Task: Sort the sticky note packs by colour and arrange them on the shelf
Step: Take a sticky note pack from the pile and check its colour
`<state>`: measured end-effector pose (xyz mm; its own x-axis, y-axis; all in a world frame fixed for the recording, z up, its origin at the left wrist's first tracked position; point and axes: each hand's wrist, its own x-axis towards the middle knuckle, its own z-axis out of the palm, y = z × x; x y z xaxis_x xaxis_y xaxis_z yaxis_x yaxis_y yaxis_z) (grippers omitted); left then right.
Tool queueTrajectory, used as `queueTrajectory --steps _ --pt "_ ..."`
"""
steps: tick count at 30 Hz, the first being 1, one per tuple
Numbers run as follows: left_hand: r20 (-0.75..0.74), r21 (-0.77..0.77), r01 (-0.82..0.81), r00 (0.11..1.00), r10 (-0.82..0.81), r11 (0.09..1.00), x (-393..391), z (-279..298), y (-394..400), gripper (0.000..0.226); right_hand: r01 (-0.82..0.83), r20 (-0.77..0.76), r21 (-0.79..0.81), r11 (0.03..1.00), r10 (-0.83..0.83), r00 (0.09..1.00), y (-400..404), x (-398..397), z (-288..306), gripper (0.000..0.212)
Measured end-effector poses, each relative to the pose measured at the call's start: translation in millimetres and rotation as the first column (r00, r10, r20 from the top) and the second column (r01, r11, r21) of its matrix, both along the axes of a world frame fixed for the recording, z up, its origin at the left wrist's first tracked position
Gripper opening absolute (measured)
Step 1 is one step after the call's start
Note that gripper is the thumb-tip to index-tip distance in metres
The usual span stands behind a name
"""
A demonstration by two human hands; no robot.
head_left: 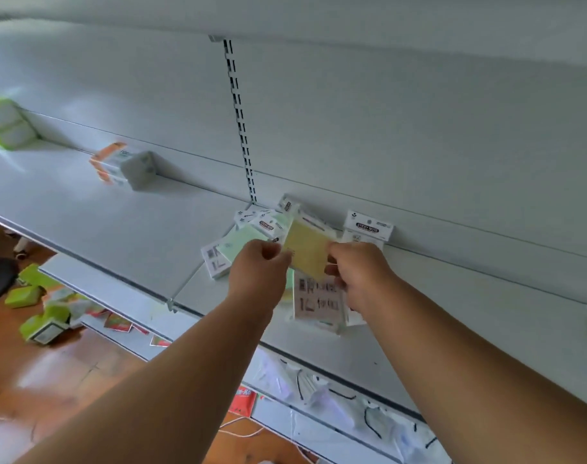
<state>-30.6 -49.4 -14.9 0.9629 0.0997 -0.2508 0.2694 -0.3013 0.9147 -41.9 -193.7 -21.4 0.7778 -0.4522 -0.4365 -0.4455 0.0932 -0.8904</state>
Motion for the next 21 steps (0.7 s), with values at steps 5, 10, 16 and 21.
queueTrajectory --steps 5,10,16,21 --pt "0.012 -0.106 0.246 0.969 -0.246 0.963 -8 -3 -11 0.009 0.155 0.166 -0.217 0.964 -0.120 0.979 -21 -25 18 0.012" --pt "0.118 0.067 0.465 0.875 -0.470 0.883 -25 2 -50 0.010 0.321 0.211 -0.361 0.875 -0.259 0.943 -50 -75 31 0.011" --pt "0.125 0.150 0.659 0.727 -0.675 0.737 -78 5 -111 0.010 0.416 0.184 -0.526 0.742 -0.379 0.907 -103 -157 35 0.011" --pt "0.137 0.307 0.704 0.633 -0.762 0.641 -131 -5 -179 0.007 0.416 0.112 -0.618 0.667 -0.448 0.887 -170 -219 20 0.018"
